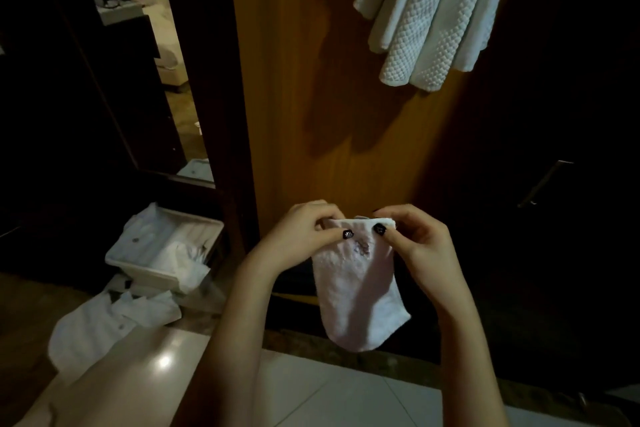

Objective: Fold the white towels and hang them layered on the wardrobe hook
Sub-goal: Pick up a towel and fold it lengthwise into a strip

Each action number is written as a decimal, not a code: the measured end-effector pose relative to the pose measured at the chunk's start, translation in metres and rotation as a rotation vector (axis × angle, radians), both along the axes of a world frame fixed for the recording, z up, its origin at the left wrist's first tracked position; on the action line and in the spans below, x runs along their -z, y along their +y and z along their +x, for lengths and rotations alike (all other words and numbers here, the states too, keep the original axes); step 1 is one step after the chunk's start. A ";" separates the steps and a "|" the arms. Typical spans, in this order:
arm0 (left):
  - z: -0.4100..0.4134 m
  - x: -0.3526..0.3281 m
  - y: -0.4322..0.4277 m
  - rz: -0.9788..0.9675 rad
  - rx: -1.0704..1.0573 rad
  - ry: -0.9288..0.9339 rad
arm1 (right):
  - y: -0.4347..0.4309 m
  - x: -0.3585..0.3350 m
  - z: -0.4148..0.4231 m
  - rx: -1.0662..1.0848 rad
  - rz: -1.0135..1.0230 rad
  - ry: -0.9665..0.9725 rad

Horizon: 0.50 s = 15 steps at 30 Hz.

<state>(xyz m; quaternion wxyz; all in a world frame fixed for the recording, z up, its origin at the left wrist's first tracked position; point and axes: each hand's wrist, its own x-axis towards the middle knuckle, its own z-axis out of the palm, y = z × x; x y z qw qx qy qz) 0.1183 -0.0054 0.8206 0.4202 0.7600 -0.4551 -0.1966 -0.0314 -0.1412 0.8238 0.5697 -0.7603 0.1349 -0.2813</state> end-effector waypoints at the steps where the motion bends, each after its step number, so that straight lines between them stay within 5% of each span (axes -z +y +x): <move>1: -0.001 -0.001 -0.001 0.008 0.014 -0.030 | 0.000 0.000 0.000 0.019 -0.002 -0.018; 9: -0.001 -0.014 0.005 -0.284 0.046 0.023 | -0.005 -0.004 0.002 0.175 0.220 -0.023; 15: -0.007 -0.028 0.007 -0.516 0.167 0.337 | 0.014 -0.019 0.005 0.119 0.145 -0.169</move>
